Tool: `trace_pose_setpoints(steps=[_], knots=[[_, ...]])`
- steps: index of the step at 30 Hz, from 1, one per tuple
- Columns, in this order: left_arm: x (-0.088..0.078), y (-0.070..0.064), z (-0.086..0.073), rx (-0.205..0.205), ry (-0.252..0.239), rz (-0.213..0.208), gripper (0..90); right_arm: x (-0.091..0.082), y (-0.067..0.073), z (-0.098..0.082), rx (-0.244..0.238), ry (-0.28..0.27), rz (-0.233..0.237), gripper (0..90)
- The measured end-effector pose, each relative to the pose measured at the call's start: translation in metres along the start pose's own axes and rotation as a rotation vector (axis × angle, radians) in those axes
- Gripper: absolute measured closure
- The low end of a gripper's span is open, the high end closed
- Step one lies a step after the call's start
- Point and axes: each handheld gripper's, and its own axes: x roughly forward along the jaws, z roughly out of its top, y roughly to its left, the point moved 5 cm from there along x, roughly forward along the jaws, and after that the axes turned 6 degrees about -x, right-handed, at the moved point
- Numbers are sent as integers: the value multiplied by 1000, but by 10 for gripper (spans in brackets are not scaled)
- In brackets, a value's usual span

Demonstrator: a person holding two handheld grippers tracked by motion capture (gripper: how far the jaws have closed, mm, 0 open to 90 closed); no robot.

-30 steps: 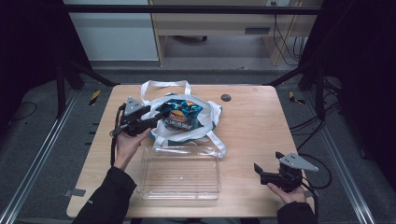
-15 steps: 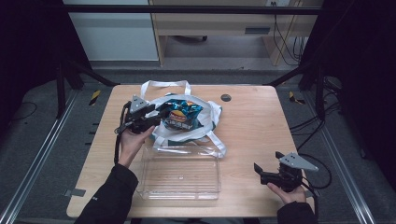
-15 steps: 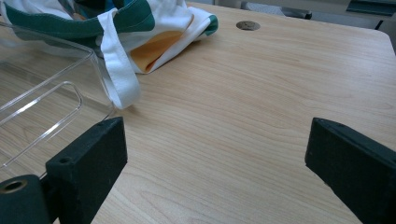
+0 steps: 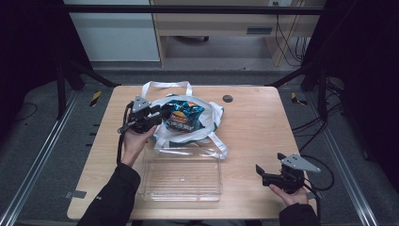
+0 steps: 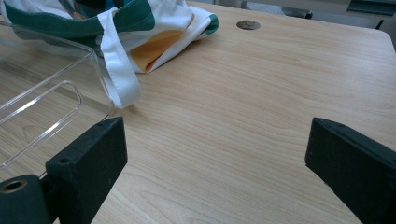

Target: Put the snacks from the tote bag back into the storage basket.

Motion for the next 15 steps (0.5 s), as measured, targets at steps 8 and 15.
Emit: trace_pose_setpoints(steps=[8,15], knots=[[2,-4,2,-12,5,-9,764,0,0,0,0,0,2,59],[1,-6,2,-8,17,10,867,0,0,0,0,0,2,59]])
